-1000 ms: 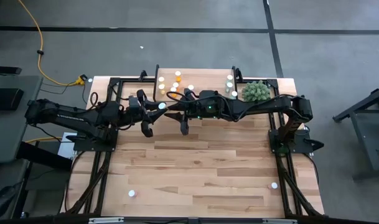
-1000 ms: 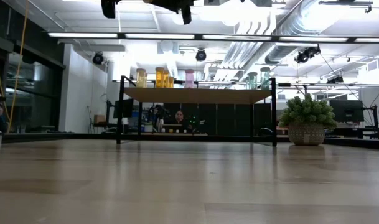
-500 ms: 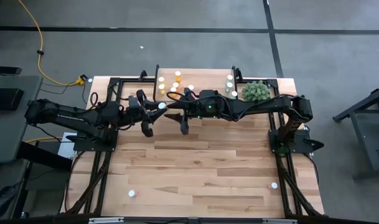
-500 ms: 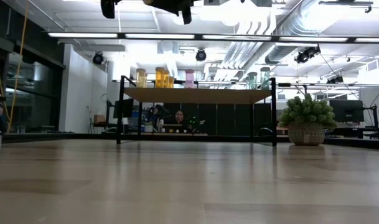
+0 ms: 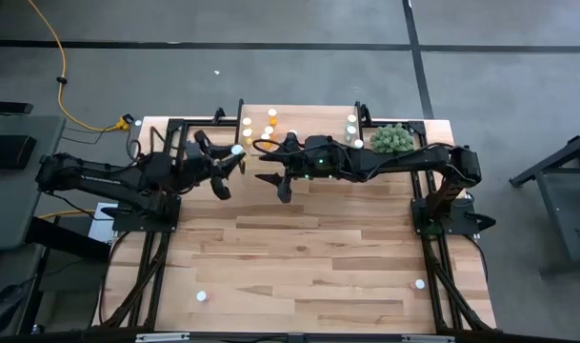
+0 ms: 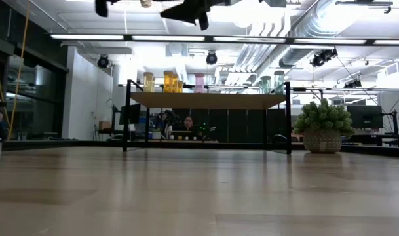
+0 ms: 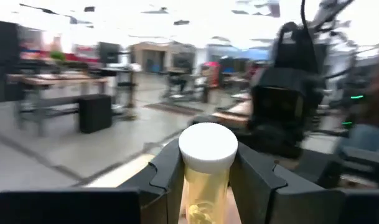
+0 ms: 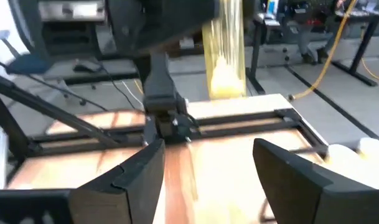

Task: Pick and place medicine bottles onto shelf by color
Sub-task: Put the yellow pill bottle aligned with the other yellow pill bottles on the shelf

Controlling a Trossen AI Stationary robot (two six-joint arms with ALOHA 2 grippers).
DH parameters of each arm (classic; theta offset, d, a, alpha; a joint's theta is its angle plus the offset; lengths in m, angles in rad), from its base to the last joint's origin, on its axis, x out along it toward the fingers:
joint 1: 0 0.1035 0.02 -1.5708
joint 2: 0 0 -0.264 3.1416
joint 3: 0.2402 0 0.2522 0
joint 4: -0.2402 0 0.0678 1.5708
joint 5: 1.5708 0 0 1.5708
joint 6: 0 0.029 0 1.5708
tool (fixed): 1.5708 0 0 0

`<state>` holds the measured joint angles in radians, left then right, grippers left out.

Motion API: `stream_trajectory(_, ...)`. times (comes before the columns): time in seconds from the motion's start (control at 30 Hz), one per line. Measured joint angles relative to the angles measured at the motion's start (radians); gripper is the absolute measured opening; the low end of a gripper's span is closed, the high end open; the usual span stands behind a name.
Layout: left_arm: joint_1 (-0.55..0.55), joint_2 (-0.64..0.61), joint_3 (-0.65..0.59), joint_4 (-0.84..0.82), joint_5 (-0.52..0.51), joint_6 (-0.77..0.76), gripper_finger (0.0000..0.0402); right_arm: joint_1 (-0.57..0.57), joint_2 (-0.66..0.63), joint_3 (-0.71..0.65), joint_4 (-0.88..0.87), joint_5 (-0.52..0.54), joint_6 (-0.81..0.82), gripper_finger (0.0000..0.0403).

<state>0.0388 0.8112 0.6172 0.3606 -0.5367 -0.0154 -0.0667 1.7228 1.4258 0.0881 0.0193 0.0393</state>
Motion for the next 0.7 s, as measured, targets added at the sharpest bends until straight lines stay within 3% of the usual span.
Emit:
stream_trajectory(0.17,0.023,-0.053,0.061,-0.157,-0.121,0.046,0.0101,-0.025,-0.038,0.0,-0.083,0.007,-0.021,0.0236)
stream_trajectory(0.27,0.092,-0.041,0.139,-0.249,-0.111,0.067,0.0101,-0.04,-0.059,0.0,-0.088,0.03,-0.021,0.0236)
stream_trajectory(0.37,0.198,0.011,0.23,-0.311,-0.031,0.071,0.0101,-0.051,-0.073,0.0,-0.084,0.037,-0.021,0.0236)
stream_trajectory(0.5,0.37,0.103,0.337,-0.43,0.159,0.098,0.0101,-0.054,-0.079,0.0,-0.091,0.04,-0.014,0.0236)
stream_trajectory(0.7,0.654,0.205,0.455,-0.533,0.637,0.165,0.0101,-0.042,-0.079,0.0,-0.108,0.039,-0.014,0.0236)
